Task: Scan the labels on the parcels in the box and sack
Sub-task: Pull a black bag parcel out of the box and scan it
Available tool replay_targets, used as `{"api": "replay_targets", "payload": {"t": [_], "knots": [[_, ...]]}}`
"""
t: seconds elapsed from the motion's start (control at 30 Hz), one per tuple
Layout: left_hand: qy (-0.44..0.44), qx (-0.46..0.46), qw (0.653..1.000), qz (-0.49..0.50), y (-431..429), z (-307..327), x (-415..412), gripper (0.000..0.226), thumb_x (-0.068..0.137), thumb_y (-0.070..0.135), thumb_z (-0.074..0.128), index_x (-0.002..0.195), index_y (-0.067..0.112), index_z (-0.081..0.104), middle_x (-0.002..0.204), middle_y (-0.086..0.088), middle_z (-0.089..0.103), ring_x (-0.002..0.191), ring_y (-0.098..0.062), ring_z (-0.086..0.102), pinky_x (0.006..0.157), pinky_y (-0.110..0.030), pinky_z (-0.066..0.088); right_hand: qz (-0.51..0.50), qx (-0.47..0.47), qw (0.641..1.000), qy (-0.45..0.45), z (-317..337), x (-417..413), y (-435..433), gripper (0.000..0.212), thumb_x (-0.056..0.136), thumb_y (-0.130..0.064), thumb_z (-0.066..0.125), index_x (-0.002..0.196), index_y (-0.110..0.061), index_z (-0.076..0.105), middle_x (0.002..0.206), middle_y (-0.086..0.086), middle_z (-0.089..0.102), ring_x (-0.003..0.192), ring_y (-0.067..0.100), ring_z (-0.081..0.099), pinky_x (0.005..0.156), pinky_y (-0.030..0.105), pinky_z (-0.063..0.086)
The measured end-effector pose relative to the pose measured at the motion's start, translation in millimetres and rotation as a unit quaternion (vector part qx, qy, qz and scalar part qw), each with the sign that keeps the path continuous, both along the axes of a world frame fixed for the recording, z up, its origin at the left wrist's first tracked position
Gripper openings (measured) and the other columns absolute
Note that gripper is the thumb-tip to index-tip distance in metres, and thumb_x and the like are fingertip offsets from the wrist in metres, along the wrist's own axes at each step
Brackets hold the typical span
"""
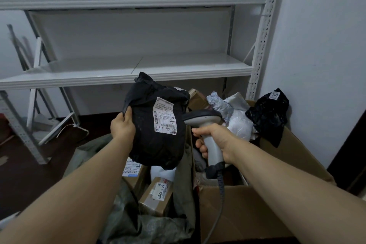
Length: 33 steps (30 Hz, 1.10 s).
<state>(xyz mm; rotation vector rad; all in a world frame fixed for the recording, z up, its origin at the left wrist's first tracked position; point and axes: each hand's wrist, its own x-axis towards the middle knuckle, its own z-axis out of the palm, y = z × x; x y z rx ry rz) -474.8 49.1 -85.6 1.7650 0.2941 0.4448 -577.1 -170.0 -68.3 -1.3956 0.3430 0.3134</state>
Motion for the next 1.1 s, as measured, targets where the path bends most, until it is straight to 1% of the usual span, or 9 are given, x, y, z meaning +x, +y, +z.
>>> {"api": "replay_targets", "payload": {"t": [0.2, 0.3, 0.4, 0.6, 0.7, 0.8, 0.87, 0.97, 1.1], "knots": [[0.179, -0.143, 0.972, -0.058, 1.9, -13.8, -3.1, 0.031, 0.091, 0.027, 0.059, 0.108, 0.000, 0.057, 0.105, -0.014, 0.060, 0.101, -0.034, 0.058, 0.093, -0.042, 0.047, -0.018, -0.035, 0.999, 0.011, -9.8, 2.3, -2.5, 0.015, 0.084, -0.018, 0.067, 0.079, -0.006, 0.060, 0.054, 0.007, 0.055, 0.039, 0.015, 0.045, 0.041, 0.021, 0.038], [0.322, 0.029, 0.939, -0.120, 5.7, -37.3, -7.2, 0.040, 0.085, 0.016, 0.065, 0.115, -0.008, 0.056, 0.114, -0.024, 0.060, 0.103, -0.039, 0.059, 0.090, -0.043, 0.049, -0.034, -0.037, 0.998, 0.030, -13.5, 4.9, -8.1, 0.014, 0.087, -0.017, 0.064, 0.081, -0.005, 0.058, 0.053, 0.007, 0.054, 0.039, 0.015, 0.043, 0.041, 0.022, 0.037], [0.419, 0.299, 0.843, -0.157, 3.6, -57.1, -2.2, 0.082, 0.060, 0.046, 0.068, 0.128, 0.003, 0.051, 0.125, -0.018, 0.053, 0.113, -0.036, 0.054, 0.089, -0.035, 0.046, -0.056, -0.050, 0.995, 0.060, -25.8, 12.1, -18.4, 0.013, 0.089, -0.017, 0.063, 0.086, -0.006, 0.058, 0.054, 0.007, 0.053, 0.040, 0.015, 0.043, 0.042, 0.024, 0.036], [0.211, 0.416, 0.870, -0.158, -71.2, -54.6, 8.3, 0.098, 0.073, 0.080, 0.047, 0.149, 0.022, 0.025, 0.153, -0.016, 0.022, 0.140, -0.036, 0.019, 0.111, -0.049, 0.022, -0.091, -0.041, 0.990, 0.100, -57.7, 18.6, -47.4, 0.014, 0.090, -0.013, 0.061, 0.092, 0.000, 0.060, 0.058, 0.010, 0.054, 0.045, 0.017, 0.043, 0.046, 0.026, 0.036], [0.167, 0.493, 0.815, -0.255, -121.1, -61.1, 14.0, 0.124, 0.059, 0.090, 0.046, 0.153, 0.022, 0.001, 0.160, -0.010, 0.002, 0.147, -0.029, 0.000, 0.116, -0.054, 0.001, -0.101, -0.030, 0.989, 0.100, -68.0, 20.4, -59.5, 0.016, 0.091, -0.014, 0.061, 0.084, 0.001, 0.060, 0.054, 0.009, 0.056, 0.043, 0.016, 0.045, 0.046, 0.025, 0.037], [0.174, 0.569, 0.737, -0.319, -153.2, -75.2, 13.8, 0.136, 0.060, 0.079, 0.064, 0.151, 0.011, -0.011, 0.152, -0.015, 0.026, 0.141, -0.030, 0.024, 0.114, -0.053, 0.007, -0.129, -0.025, 0.987, 0.097, -76.8, 21.1, -73.1, 0.020, 0.090, -0.012, 0.062, 0.077, 0.003, 0.059, 0.051, 0.010, 0.056, 0.039, 0.015, 0.046, 0.042, 0.022, 0.039], [0.170, 0.579, 0.741, -0.294, -159.8, -80.2, 17.2, 0.105, 0.072, 0.051, 0.074, 0.147, 0.008, 0.015, 0.136, -0.013, 0.048, 0.127, -0.031, 0.044, 0.106, -0.046, 0.025, -0.146, -0.025, 0.984, 0.095, -81.4, 18.1, -83.0, 0.019, 0.087, -0.012, 0.065, 0.077, 0.003, 0.060, 0.058, 0.012, 0.058, 0.041, 0.016, 0.048, 0.041, 0.022, 0.041], [0.147, 0.527, 0.784, -0.293, -151.3, -72.4, 23.4, 0.034, 0.082, 0.028, 0.069, 0.110, 0.012, 0.058, 0.115, -0.008, 0.062, 0.110, -0.028, 0.055, 0.091, -0.037, 0.037, -0.126, -0.031, 0.987, 0.098, -83.5, 11.0, -94.0, 0.016, 0.085, -0.015, 0.067, 0.082, 0.000, 0.063, 0.061, 0.012, 0.062, 0.043, 0.016, 0.050, 0.042, 0.023, 0.043], [0.126, 0.392, 0.854, -0.319, -129.7, -38.6, 20.8, 0.024, 0.083, 0.018, 0.070, 0.104, 0.005, 0.066, 0.099, -0.010, 0.065, 0.099, -0.026, 0.061, 0.077, -0.027, 0.042, -0.105, -0.044, 0.991, 0.067, -68.9, 3.6, -86.3, 0.018, 0.083, -0.016, 0.071, 0.092, -0.001, 0.065, 0.068, 0.011, 0.063, 0.045, 0.016, 0.053, 0.043, 0.023, 0.042]]}}
